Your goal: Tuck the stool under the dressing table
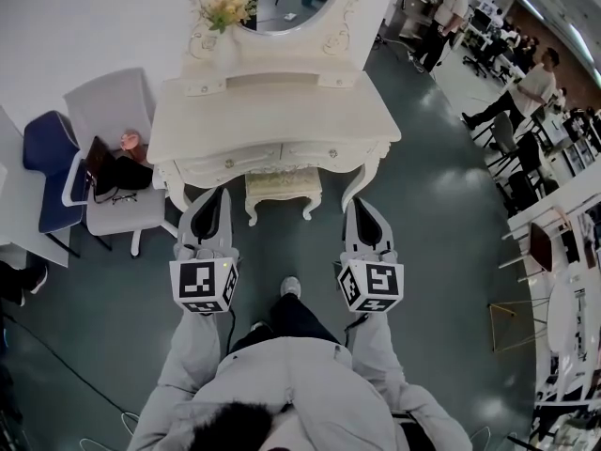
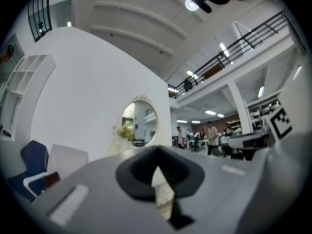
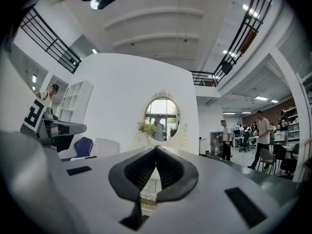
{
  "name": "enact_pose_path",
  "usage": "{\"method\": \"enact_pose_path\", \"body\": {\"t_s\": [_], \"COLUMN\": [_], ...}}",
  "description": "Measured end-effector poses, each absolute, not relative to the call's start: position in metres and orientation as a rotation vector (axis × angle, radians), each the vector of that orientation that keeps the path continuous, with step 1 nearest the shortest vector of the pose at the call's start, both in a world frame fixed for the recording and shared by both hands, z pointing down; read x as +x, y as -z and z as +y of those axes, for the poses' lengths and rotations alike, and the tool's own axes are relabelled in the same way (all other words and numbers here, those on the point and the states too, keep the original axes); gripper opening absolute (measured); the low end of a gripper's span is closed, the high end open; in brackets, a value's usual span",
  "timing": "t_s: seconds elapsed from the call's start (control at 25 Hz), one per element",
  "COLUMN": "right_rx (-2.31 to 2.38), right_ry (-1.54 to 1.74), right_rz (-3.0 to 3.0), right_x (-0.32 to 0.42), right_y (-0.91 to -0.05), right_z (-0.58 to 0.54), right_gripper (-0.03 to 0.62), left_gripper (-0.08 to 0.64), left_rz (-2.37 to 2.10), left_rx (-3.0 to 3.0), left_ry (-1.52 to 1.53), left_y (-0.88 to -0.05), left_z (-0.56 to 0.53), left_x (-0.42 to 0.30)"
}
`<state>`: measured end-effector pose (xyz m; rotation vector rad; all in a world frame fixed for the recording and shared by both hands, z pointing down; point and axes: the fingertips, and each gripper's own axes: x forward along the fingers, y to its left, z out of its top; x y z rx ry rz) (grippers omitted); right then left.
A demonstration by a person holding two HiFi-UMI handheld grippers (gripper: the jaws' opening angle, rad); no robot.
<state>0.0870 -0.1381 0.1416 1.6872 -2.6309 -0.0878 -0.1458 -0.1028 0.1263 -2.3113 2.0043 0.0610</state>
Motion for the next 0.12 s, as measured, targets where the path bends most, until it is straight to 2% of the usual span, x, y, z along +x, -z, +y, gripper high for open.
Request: {"method": "enact_pose_path", "body": {"t_s": [0.12], "right_rx": [1.691], "right_ry": [0.094], "right_rz": [-2.631], "right_x": [0.0878], "right_y": [-0.1404], "right_z": [-0.1374], "right_gripper": [0.002], "left_gripper": [0.009], "left_rz": [2.003], "left_rx": [-2.308], "left_ry": [-0.074], "left_y": [-0.1254], "left_z": [-0.102], "left_x": [-0.1467]}}
